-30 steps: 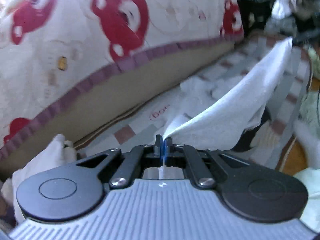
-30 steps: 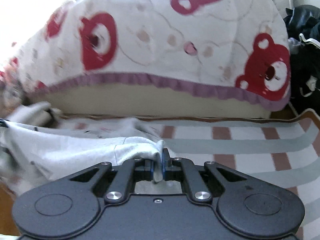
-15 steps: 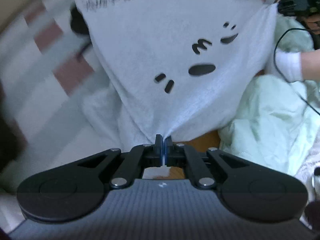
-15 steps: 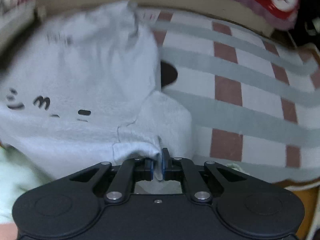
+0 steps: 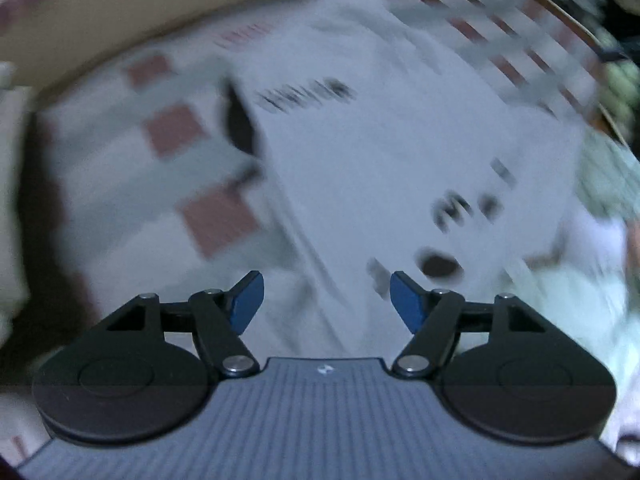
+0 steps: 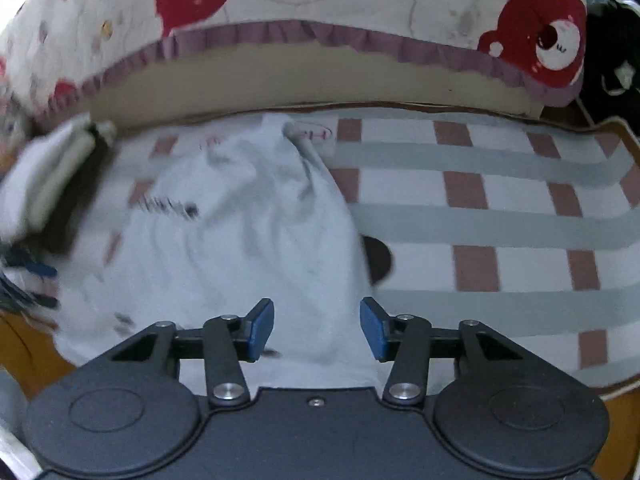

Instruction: Fold clothes

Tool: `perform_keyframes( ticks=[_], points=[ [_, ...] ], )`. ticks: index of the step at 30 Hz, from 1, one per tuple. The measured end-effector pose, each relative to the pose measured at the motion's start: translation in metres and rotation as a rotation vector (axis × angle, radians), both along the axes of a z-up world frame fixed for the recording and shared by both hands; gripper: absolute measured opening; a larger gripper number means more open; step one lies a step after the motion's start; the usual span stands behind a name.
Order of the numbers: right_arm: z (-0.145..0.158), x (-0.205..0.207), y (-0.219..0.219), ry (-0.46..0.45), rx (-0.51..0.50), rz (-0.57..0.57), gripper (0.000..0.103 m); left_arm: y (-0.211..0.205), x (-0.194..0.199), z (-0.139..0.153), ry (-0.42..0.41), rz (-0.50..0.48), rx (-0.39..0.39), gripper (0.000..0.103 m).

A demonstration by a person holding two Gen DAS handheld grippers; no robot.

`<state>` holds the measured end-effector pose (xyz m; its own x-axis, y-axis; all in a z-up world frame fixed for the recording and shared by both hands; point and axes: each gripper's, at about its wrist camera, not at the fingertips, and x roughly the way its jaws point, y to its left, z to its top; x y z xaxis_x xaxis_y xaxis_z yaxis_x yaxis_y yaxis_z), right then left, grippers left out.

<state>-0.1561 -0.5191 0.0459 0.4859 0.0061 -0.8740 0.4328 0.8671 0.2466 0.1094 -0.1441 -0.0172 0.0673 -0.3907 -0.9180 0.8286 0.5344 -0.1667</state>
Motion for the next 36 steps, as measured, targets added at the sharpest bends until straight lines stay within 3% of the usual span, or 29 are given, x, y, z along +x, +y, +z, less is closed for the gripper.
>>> perform_keyframes(
  ticks=[4,7,8,11,13,16,18,20,24,26,27,28,30,33,36],
  points=[
    [0.039,0.072,0.002,0.028,0.207,0.025,0.048,-0.031,0.048,0.01,0.026,0.14,-0.006,0.069],
    [0.05,0.133,0.009,0.076,0.128,0.075,0.057,-0.064,0.078,-0.006,-0.011,0.189,-0.044,0.069],
    [0.047,0.152,0.011,0.1,0.074,0.088,0.057,-0.073,0.087,-0.012,-0.015,0.197,-0.067,0.065],
    [0.02,0.207,0.012,0.163,-0.077,0.166,0.057,-0.099,0.111,-0.036,-0.023,0.224,-0.13,0.049],
    [0.002,0.236,0.007,0.154,-0.134,0.215,0.057,-0.109,0.123,-0.057,-0.008,0.252,-0.134,0.049],
    [-0.039,0.271,-0.01,0.086,-0.075,0.273,0.057,-0.12,0.141,-0.089,0.045,0.303,-0.094,0.046],
    [-0.067,0.285,-0.021,0.073,-0.046,0.226,0.057,-0.119,0.153,-0.103,0.078,0.349,-0.148,0.046],
    [-0.092,0.289,-0.033,0.046,-0.045,0.102,0.058,-0.118,0.162,-0.118,0.119,0.394,-0.2,0.046],
    [-0.145,0.279,-0.063,-0.047,0.032,-0.134,0.058,-0.106,0.164,-0.149,0.332,0.483,-0.309,0.055],
    [-0.169,0.271,-0.071,-0.069,0.083,-0.218,0.058,-0.11,0.152,-0.152,0.36,0.454,-0.323,0.053],
    [-0.175,0.267,-0.07,-0.09,0.117,-0.216,0.055,-0.113,0.146,-0.152,0.37,0.437,-0.328,0.04],
    [-0.177,0.262,-0.068,-0.122,0.15,-0.193,0.033,-0.115,0.139,-0.149,0.336,0.411,-0.341,0.028],
    [-0.176,0.253,-0.06,-0.173,0.184,-0.121,0.008,-0.121,0.122,-0.139,0.247,0.353,-0.371,0.013],
    [-0.154,0.236,-0.043,-0.2,0.107,0.048,0.005,-0.112,0.105,-0.129,0.256,0.378,-0.489,0.009],
    [-0.129,0.204,-0.037,-0.208,0.056,0.138,0.004,-0.096,0.076,-0.112,0.237,0.361,-0.616,0.009]
  ],
)
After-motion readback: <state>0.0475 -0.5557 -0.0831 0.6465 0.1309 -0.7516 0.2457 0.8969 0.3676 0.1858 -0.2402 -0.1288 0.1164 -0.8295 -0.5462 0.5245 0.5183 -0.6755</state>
